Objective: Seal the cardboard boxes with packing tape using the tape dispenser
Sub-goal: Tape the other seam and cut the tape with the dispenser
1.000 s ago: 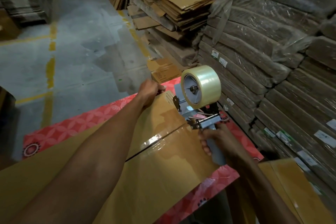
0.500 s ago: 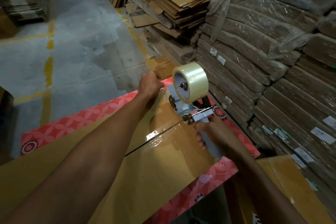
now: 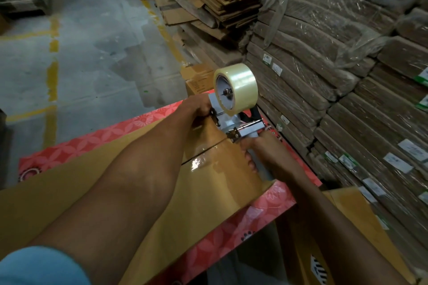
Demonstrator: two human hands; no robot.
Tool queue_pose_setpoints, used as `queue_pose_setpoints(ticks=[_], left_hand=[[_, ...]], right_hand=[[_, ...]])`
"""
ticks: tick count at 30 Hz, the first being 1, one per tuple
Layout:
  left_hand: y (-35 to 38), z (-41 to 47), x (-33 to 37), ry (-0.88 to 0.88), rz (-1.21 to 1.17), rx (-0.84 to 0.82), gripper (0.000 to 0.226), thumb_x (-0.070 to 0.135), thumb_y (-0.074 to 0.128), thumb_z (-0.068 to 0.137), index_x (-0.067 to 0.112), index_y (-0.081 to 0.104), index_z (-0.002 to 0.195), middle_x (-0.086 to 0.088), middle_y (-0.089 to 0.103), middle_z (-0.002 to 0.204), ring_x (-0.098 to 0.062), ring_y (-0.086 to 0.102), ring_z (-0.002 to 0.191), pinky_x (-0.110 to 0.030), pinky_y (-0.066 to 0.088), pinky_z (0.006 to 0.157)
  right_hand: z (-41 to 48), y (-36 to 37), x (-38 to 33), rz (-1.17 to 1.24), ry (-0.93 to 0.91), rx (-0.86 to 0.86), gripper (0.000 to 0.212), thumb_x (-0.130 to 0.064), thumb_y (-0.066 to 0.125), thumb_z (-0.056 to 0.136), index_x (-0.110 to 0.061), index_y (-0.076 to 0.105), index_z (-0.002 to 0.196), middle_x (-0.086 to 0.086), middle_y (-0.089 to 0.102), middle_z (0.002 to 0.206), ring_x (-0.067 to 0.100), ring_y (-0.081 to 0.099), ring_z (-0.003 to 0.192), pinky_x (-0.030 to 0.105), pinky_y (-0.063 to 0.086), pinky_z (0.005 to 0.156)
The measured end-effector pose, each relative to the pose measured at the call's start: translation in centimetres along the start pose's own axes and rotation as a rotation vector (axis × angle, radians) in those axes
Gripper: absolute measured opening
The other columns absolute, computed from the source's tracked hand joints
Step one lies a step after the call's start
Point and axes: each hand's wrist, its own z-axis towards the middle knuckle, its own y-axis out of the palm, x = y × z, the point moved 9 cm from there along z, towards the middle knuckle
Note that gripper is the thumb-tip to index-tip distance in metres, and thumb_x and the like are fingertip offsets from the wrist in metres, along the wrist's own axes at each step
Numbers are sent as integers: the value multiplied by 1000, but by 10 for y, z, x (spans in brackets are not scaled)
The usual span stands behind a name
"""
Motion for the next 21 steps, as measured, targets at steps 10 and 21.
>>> queue_pose_setpoints(ticks=[10, 21], left_hand=[[-10, -20, 18, -17, 42, 103, 38, 28, 34, 109, 14, 59, 134, -15, 57, 140, -37, 53, 124, -48, 41, 105], [18, -67, 55, -183, 95, 368, 79, 41, 58, 95, 11, 22, 158, -18, 16, 166, -38, 8, 154, -61, 3, 122]], right_hand=[[-46, -39, 49, 102, 41, 26, 6, 7, 57, 77, 2, 60, 76, 13, 48, 58, 22, 40, 42, 29, 30, 43], [-57, -47, 59, -47, 57, 63, 11, 2, 60, 75, 12, 61, 74, 19, 52, 57, 24, 47, 41, 31, 37, 44]])
